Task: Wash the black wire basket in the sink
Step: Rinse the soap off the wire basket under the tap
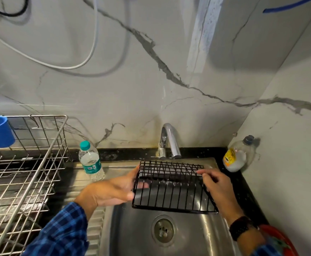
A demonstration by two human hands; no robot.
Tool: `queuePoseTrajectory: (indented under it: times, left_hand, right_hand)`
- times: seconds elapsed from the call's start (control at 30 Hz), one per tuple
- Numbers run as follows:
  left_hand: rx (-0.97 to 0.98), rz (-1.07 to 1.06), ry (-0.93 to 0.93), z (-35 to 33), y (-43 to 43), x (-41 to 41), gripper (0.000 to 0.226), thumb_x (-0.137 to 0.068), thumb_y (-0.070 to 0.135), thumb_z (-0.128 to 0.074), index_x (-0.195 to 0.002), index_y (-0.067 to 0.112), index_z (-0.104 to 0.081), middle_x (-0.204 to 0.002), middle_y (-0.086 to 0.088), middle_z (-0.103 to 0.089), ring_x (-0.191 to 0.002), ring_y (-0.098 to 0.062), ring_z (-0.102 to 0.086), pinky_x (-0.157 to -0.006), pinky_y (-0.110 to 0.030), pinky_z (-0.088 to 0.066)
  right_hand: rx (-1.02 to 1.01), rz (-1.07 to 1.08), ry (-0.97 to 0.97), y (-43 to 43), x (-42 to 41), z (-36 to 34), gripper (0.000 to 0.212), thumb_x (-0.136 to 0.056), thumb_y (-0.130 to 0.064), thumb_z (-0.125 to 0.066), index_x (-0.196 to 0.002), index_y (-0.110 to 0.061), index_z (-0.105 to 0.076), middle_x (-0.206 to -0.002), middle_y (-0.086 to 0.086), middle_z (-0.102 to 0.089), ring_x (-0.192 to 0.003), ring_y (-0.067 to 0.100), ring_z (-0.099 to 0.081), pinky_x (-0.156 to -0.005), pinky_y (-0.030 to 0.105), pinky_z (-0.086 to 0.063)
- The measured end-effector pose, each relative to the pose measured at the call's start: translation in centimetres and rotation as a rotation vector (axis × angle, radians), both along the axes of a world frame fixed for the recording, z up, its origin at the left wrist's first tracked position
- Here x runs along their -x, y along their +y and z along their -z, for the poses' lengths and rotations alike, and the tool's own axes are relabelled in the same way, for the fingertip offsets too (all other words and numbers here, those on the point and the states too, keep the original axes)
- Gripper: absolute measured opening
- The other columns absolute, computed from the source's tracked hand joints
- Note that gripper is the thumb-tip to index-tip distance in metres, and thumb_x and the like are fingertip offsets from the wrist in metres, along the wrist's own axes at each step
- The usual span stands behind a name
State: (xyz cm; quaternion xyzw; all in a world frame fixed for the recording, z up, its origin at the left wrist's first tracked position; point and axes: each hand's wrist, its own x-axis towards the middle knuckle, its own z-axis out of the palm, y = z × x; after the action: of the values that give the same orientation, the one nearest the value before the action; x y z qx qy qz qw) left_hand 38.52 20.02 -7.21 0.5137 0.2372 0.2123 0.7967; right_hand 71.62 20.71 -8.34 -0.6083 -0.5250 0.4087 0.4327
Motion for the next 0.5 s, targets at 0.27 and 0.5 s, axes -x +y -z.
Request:
queuePoseTrajectory:
  times: [0.27,0.5]
  left_hand:
    - [0.177,-0.965,0.447,2.7,1.0,-5.1,0.063,-0.073,0.068,-0.074,-0.105,0.014,-0.063,-0.099,-0.001,-0.068,-0.108,-0.02,-0.059,-0.108,-0.047,-0.041]
    - [-0.557,-1.026,0.531,2.8,0.0,-6.5,0.051,-0.091,0.048,-0.064,-0.061,0.011,-0.045,-0.074,-0.006,-0.065,-0.114,-0.004,-0.056,-0.114,-0.036,-0.034]
  right_hand:
    - [-0.2,0.093,0.13,-3.1,2.4,0.6,0.027,-0.096,0.004,-0.055,-0.097,-0.017,-0.072,-0.086,0.004,-0.067,-0.08,0.013,-0.062,-0.076,0.022,-0.052]
    - [-0.184,0.418,-0.169,-2.2,3.4,0.4,0.02,-0.094,-0.015,-0.055,-0.095,-0.035,-0.06,-0.096,0.002,-0.064,-0.084,0.02,-0.06,-0.069,0.036,-0.053]
